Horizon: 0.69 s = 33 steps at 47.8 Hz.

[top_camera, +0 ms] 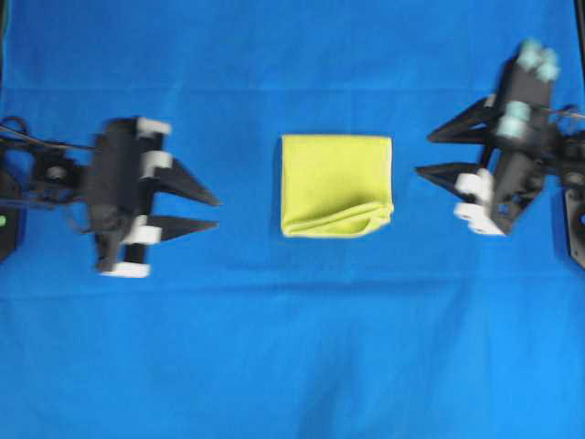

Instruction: Fold the yellow towel.

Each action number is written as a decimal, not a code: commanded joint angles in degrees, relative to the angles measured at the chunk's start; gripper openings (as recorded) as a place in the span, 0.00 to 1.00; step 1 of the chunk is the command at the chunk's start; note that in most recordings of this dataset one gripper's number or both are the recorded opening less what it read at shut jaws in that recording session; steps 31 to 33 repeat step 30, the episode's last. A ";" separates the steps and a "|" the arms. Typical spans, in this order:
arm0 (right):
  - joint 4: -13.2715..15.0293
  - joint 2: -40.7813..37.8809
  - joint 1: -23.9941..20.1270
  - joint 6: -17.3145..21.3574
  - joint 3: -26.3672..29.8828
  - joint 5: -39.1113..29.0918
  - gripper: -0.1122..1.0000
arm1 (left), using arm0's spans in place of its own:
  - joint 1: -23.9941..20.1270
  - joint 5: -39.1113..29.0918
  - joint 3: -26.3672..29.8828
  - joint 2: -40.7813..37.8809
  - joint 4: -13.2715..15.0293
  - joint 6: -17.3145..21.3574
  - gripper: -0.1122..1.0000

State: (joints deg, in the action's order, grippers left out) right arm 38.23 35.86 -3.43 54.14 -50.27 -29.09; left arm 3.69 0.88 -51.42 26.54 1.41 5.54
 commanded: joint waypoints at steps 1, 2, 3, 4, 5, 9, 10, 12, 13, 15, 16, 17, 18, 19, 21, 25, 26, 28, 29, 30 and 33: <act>1.41 5.10 -0.18 -0.09 -0.44 0.00 0.63 | 0.26 0.44 -2.02 6.50 0.09 -0.09 0.38; 1.67 6.24 -0.18 -0.09 -0.88 0.00 0.63 | 0.18 0.44 -2.72 7.73 0.09 -0.09 0.38; 1.93 7.38 -0.26 -0.18 -1.14 0.00 0.63 | 0.18 0.35 -3.25 8.88 0.00 -0.09 0.37; 2.20 8.61 -0.18 -0.18 -1.58 0.00 0.63 | 0.18 0.18 -3.87 10.11 0.09 -0.09 0.38; 2.55 9.76 -0.26 -0.18 -2.11 0.00 0.63 | 0.18 0.09 -4.39 11.34 0.09 -0.09 0.38; 4.39 14.68 -0.18 -0.18 -4.48 0.00 0.63 | 0.18 -0.35 -6.68 16.08 0.00 -0.09 0.38; 4.75 15.91 -0.18 -0.18 -5.10 0.09 0.63 | 0.18 -0.53 -7.56 17.84 0.09 -0.09 0.38; 5.27 18.19 -0.18 -0.09 -6.42 0.09 0.63 | 0.09 -0.79 -8.79 20.21 0.09 -0.09 0.38; 5.45 19.16 -0.26 -0.09 -7.12 0.18 0.63 | 0.00 -0.79 -9.58 21.53 0.09 -0.09 0.38; 5.62 21.62 -0.18 0.00 -8.96 0.44 0.63 | -0.09 -0.79 -10.99 23.73 0.09 -0.09 0.38; 5.71 22.50 -0.18 0.00 -9.67 0.62 0.63 | -0.18 -0.79 -11.78 24.87 0.09 -0.18 0.38; 5.80 23.47 -0.18 0.00 -10.37 0.79 0.63 | -0.26 -0.70 -12.48 26.10 0.00 -0.18 0.38; 5.80 24.26 -0.18 0.00 -11.07 1.05 0.63 | -0.26 -0.70 -13.62 27.60 0.09 -0.18 0.38; 5.80 25.05 -0.18 0.00 -11.78 1.32 0.63 | -0.35 -0.62 -14.41 28.65 0.09 -0.18 0.38; 5.80 26.54 -0.18 0.00 -13.10 1.85 0.63 | -0.44 -0.53 -15.91 30.76 0.09 -0.26 0.38; 5.80 29.09 -0.09 0.09 -16.08 3.08 0.63 | -0.53 -0.62 -18.72 34.72 0.09 -0.79 0.38; 5.80 29.53 -0.09 0.18 -16.61 3.34 0.63 | -0.53 -0.62 -19.42 35.60 0.09 -0.97 0.38; 5.80 30.41 0.18 0.44 -17.84 3.87 0.63 | -0.70 -0.79 -20.57 37.27 0.09 -1.49 0.38; 5.80 30.76 0.26 0.53 -18.37 4.13 0.63 | -0.79 -0.88 -21.36 38.41 0.09 -1.76 0.38; 5.80 31.03 0.35 0.70 -18.98 4.48 0.63 | -0.97 -0.97 -21.88 39.02 0.09 -2.02 0.38; 5.80 31.03 0.35 0.70 -18.98 4.48 0.63 | -0.97 -0.97 -21.88 39.02 0.09 -2.02 0.38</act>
